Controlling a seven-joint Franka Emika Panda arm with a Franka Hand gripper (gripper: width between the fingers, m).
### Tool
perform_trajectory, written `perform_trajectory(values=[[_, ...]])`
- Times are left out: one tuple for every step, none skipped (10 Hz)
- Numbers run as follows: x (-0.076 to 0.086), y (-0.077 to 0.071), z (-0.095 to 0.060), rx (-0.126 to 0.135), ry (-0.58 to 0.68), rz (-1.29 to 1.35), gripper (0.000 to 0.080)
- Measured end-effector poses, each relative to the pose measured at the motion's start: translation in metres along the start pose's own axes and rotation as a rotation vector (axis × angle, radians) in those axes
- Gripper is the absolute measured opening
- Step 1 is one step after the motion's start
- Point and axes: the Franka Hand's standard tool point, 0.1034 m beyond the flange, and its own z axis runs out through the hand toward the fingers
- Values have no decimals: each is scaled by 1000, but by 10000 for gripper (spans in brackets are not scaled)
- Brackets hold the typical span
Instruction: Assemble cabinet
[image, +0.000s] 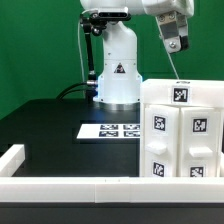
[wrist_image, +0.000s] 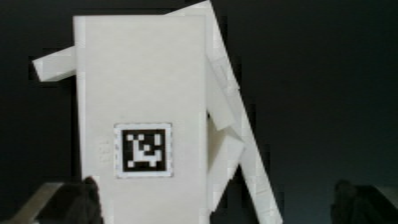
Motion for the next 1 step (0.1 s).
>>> perform_trajectory(values=[[0, 0, 0, 0, 0, -2, 649]])
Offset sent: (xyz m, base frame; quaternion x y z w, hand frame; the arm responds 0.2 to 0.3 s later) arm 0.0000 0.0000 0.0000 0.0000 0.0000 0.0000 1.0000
